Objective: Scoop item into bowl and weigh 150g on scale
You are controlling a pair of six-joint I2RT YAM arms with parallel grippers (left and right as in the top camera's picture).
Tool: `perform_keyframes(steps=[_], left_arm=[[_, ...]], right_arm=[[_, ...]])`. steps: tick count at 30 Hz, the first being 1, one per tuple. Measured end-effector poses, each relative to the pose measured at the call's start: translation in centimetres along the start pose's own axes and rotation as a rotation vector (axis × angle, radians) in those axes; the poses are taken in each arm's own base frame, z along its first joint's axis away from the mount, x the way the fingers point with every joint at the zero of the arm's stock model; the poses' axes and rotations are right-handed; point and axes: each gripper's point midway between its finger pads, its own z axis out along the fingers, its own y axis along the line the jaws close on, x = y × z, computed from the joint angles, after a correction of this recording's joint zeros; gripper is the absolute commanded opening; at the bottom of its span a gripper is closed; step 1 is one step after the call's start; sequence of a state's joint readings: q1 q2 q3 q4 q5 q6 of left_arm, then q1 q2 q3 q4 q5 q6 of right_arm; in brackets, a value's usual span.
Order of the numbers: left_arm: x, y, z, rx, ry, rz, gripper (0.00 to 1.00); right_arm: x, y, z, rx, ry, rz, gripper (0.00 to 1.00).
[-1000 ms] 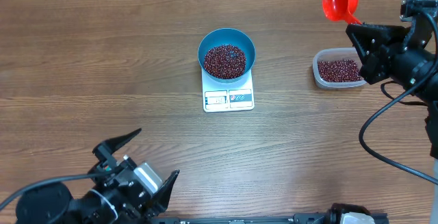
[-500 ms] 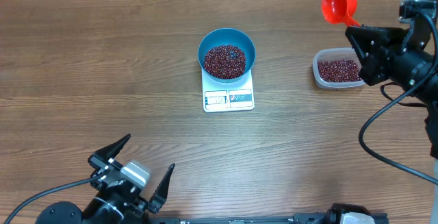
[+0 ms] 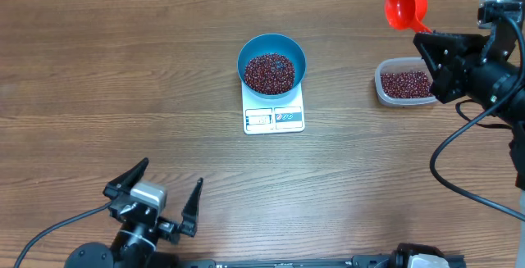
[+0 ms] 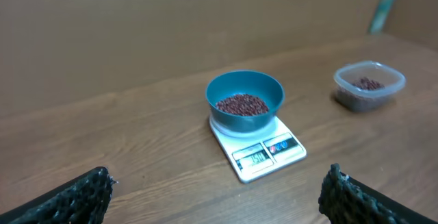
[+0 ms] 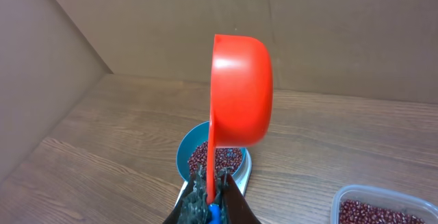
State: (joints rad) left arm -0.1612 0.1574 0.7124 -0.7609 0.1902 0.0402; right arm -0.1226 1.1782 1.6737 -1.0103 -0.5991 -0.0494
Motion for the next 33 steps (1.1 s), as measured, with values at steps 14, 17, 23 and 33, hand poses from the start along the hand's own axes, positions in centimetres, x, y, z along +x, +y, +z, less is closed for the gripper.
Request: perform_keyframes(steps=[14, 17, 23, 33], left_arm=[[2.3, 1.6, 3.7, -0.053, -0.041, -0.124, 1.00], [3.0, 1.7, 4.3, -0.056, -0.037, -0.140, 1.00], [5.6, 2.6, 5.7, -0.101, -0.002, -0.203, 1.00], [7.1, 4.3, 7.2, -0.182, -0.054, -0.256, 1.00]], right_arm=[[0.5, 0.0, 0.0, 0.001, 0.018, 0.001, 0.04], [0.5, 0.0, 0.0, 0.000, 0.021, -0.005, 0.04], [0.6, 0.0, 0.0, 0.000, 0.024, -0.012, 0.04], [0.7, 0.0, 0.0, 0.001, 0.025, -0.012, 0.04]])
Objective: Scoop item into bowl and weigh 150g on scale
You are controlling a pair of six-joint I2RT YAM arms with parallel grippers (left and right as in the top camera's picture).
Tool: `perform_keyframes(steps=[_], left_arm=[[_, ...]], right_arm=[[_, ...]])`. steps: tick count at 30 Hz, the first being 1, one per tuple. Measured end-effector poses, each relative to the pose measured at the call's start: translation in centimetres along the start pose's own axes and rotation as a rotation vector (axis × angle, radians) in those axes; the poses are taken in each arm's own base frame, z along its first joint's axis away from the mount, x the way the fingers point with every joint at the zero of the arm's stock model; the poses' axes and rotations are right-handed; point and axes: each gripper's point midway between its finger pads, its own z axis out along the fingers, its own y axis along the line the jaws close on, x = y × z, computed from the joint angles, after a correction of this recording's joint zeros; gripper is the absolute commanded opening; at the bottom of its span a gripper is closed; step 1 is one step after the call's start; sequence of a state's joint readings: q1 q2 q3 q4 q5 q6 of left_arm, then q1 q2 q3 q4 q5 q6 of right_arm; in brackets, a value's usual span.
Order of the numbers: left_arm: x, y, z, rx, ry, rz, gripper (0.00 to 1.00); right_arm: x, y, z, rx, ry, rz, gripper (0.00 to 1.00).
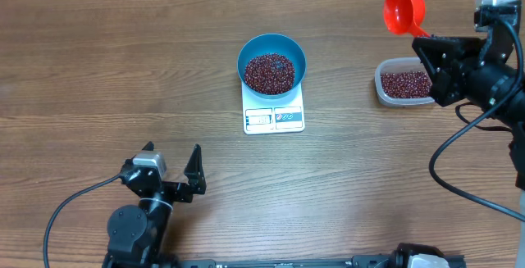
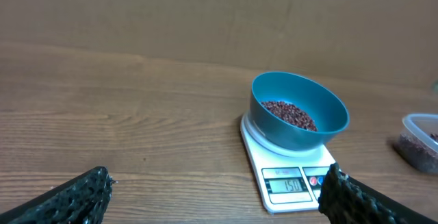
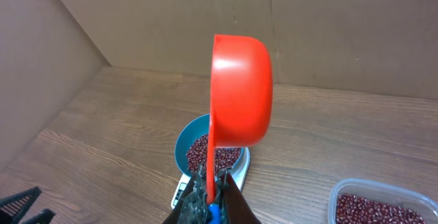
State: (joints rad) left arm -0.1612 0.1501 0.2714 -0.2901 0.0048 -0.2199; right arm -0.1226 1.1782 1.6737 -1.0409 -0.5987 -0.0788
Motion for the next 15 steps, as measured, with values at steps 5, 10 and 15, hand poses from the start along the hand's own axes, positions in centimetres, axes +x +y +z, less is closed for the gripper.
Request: perform_keyframes(steps=[5, 10, 15], left_arm=[[0.6, 0.4, 0.7, -0.011, -0.029, -0.020, 1.00], [1.6, 0.7, 1.3, -0.012, -0.041, -0.036, 1.00], [3.2, 1.1, 1.8, -0.016, -0.023, -0.037, 0.99]], right_arm=[[0.0, 0.0, 0.0, 0.000, 0.000, -0.001, 0.04], [0.0, 0.0, 0.0, -0.001, 0.001, 0.000, 0.04], [0.1, 0.0, 0.0, 0.000, 0.003, 0.002, 0.04]])
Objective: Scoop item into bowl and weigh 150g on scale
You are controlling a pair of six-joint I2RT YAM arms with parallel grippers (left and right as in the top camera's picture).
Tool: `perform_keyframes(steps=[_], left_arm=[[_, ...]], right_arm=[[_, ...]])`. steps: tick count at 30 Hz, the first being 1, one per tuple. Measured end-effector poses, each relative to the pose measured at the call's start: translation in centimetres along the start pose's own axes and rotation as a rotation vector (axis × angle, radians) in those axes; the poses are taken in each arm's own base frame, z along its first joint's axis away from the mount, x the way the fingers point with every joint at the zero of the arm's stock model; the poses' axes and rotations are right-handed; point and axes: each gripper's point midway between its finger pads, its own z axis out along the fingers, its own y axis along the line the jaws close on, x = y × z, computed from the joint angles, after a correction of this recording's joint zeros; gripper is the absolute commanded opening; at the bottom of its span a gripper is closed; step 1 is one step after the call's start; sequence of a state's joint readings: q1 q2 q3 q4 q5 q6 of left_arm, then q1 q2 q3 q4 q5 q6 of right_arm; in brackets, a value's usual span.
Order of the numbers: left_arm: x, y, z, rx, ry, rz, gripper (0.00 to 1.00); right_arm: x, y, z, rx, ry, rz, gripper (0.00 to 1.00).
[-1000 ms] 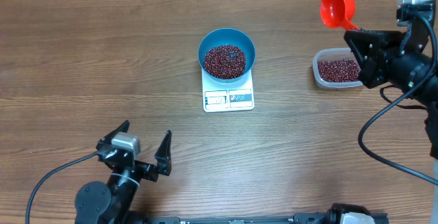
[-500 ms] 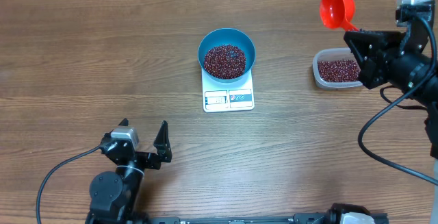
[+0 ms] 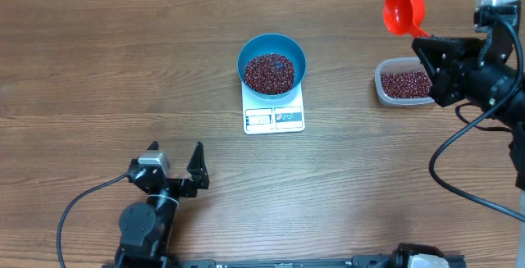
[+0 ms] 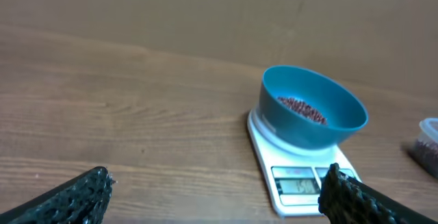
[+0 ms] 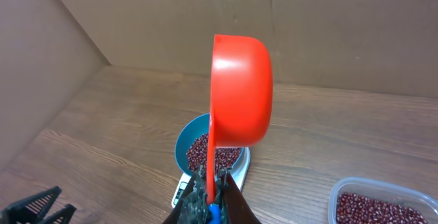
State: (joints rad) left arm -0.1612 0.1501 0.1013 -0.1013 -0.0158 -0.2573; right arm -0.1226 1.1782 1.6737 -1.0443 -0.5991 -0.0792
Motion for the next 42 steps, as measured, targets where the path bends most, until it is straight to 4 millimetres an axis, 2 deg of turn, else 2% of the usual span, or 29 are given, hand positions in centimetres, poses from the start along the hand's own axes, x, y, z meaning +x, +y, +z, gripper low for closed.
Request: perform_keyframes(steps=[6, 13, 38, 42], left_arm=[[2.1, 0.6, 0.3, -0.011, 0.044, 0.001, 1.00], [3.6, 0.9, 0.4, -0.024, 0.088, -0.001, 1.00], [3.6, 1.0, 0.4, -0.024, 0.090, -0.001, 1.00], [3.1, 1.0, 0.2, -0.026, 0.065, -0.003, 1.00]], right_arm=[[0.0, 0.0, 0.0, 0.000, 0.000, 0.000, 0.04], [0.0, 0.0, 0.0, 0.000, 0.000, 0.000, 0.04], [0.1, 0.1, 0.0, -0.008, 0.004, 0.003, 0.04], [0.1, 0.5, 0.0, -0.029, 0.004, 0.003, 0.04]])
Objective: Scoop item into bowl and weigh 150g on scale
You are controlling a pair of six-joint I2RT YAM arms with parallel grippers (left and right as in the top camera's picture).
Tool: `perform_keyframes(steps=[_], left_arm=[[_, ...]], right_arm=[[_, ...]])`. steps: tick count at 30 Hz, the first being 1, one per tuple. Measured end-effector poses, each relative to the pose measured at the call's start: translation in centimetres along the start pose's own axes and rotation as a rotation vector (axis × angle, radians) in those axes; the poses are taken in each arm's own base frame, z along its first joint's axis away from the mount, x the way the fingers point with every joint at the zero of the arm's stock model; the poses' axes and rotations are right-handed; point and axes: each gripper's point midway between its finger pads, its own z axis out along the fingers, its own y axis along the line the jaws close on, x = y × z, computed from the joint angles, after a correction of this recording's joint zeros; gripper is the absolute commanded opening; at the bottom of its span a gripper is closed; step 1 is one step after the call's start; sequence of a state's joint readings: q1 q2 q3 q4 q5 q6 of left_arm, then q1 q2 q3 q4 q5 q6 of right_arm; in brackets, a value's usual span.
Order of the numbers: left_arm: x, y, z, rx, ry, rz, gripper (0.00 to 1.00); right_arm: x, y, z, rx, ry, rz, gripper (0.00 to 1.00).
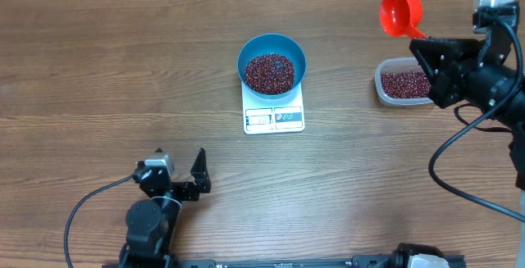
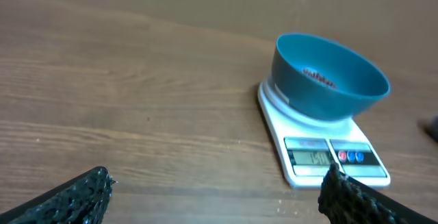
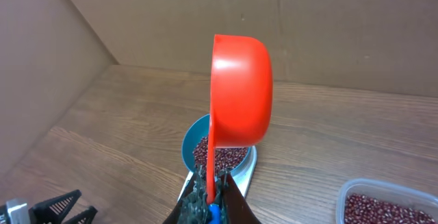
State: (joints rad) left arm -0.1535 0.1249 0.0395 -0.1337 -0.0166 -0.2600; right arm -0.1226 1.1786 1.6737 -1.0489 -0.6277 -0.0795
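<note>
A blue bowl (image 1: 271, 63) of red beans stands on a white scale (image 1: 274, 118) at mid-table; the left wrist view shows bowl (image 2: 330, 79) and scale (image 2: 328, 161) ahead, its display blurred. My right gripper (image 1: 426, 41) is shut on the handle of a red scoop (image 1: 400, 11), held up beyond the clear bean tub (image 1: 403, 83). From the right wrist, the scoop (image 3: 239, 90) faces sideways. My left gripper (image 1: 176, 176) is open near the front edge, with nothing between its fingers (image 2: 75, 200).
The wooden table (image 1: 123, 79) is backed by a cardboard wall (image 3: 308, 25). The right arm's black cable (image 1: 459, 149) loops over the right side. The left arm's cable (image 1: 82, 211) trails at the front left.
My left gripper has shifted slightly toward the front and lower, so the scale looks nearer in its view. The right gripper with the scoop has edged a little left.
At first my left gripper stood open at the front left, angled, while the right held the red scoop above the tub. The left gripper then turned to face the scale and crept right. The bowl and scale stayed put throughout.
</note>
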Motion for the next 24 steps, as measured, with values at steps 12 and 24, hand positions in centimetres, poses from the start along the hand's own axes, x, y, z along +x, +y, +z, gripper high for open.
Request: perform_keyframes(steps=[12, 24], left_arm=[[-3.3, 1.9, -1.0, -0.071, -0.151, -0.019, 1.00], [-3.3, 1.9, -1.0, -0.074, -0.152, -0.019, 1.00]], right_arm=[[1.6, -0.2, 0.7, -0.015, 0.048, 0.038, 0.04], [13.0, -3.0, 5.1, -0.047, 0.320, 0.258, 0.04]])
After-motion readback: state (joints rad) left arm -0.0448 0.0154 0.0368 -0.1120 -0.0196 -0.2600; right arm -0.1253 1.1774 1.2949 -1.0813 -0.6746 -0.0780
